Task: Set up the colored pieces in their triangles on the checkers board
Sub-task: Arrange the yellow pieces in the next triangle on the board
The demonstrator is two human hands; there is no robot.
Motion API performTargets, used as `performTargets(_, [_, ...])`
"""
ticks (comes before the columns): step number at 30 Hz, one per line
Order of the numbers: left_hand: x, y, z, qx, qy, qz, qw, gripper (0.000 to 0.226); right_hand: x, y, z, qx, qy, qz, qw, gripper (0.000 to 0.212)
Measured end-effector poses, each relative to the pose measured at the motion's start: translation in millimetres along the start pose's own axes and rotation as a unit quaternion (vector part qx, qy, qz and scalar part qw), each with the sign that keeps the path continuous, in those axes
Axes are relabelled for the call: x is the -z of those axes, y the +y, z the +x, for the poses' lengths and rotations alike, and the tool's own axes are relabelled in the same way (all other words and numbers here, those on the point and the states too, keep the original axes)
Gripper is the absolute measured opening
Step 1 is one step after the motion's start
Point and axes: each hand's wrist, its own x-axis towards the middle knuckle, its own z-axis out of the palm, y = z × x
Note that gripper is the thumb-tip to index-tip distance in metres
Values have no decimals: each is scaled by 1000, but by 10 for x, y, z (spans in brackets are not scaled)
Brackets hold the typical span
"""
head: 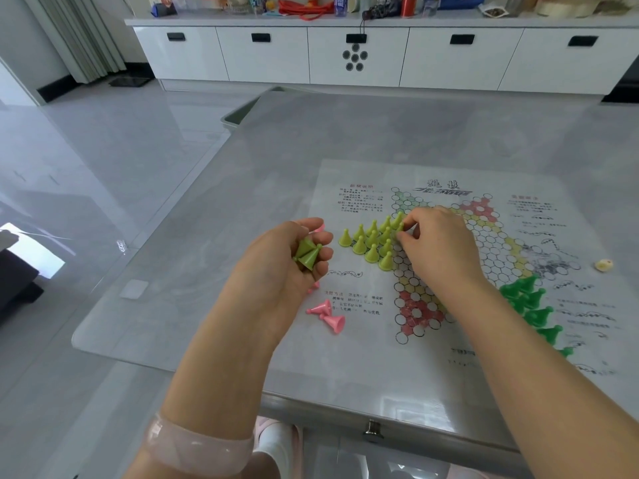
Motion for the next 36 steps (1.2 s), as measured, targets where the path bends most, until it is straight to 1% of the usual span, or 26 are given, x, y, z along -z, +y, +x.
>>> performTargets(10, [-2,-5,-2,2,-1,3,1000,23,-14,0,-10,6,7,-1,1000,9])
performTargets(16, [4,-17,9,2,-6,-11,1000,21,119,0,-42,15,-9,4,1000,17])
performTargets(19, [11,-48,18,1,-7,-32,999,19,281,-9,-117,27,7,17,999,19])
performTargets(23, [-13,-98,6,18,-31,-57,998,23,525,-41,-230,34,38,66,996,22])
performTargets(26, [-56,-130,2,14,-46,-66,997,20,624,-17,-319,42,53,77,995,25])
performTargets(29, [-104,-157,3,13,-62,-72,995,17,620,15,-397,47,34,75,995,26])
performTargets(31, [-140,-171,1,35,-70,-95,992,15,598,12,-420,56,20,85,995,26])
performTargets(36, [-208,-201,10,90,-59,-153,982,15,571,-103,-458,107,-39,171,979,19])
